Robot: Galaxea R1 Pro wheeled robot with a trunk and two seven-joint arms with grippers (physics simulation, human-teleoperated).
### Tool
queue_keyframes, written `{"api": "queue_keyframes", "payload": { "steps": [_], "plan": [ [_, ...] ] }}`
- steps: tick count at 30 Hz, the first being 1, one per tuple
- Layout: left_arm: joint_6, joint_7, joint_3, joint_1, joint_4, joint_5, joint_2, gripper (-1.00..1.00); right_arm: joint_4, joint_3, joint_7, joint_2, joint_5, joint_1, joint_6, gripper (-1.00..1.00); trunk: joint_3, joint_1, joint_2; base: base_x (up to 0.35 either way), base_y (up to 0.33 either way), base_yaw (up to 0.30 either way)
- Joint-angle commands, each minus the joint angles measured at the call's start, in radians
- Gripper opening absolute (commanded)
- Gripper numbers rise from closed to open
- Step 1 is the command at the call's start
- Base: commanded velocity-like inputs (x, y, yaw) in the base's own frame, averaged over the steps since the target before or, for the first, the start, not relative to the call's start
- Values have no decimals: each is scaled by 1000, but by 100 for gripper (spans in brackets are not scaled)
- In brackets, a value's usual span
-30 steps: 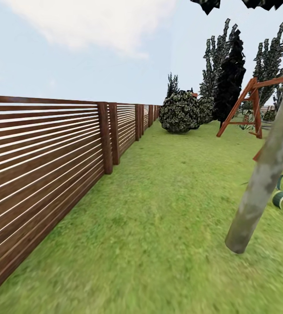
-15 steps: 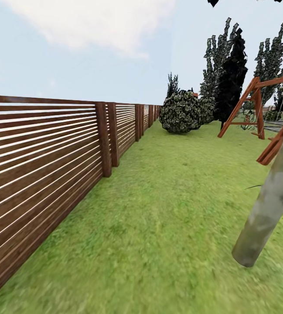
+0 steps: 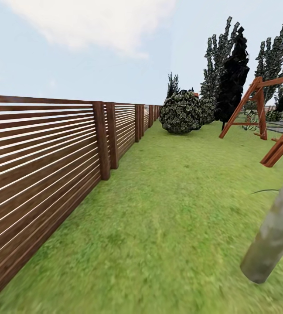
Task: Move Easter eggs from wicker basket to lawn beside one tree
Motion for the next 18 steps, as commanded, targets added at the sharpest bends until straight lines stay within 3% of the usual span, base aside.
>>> {"api": "queue_keyframes", "payload": {
  "steps": [1, 18],
  "plan": [
    [1, -1, 0, 1, -2, 0, 0, 100, 2, 1, -1, 0, 0, -1, 1, 100, -1, 1, 0, 335, 0, 0],
    [1, -1, 0, 1, -2, 0, 0, 100, 2, 1, -1, 0, 0, -1, 1, 100, -1, 1, 0, 335, 0, 0]
  ]
}}
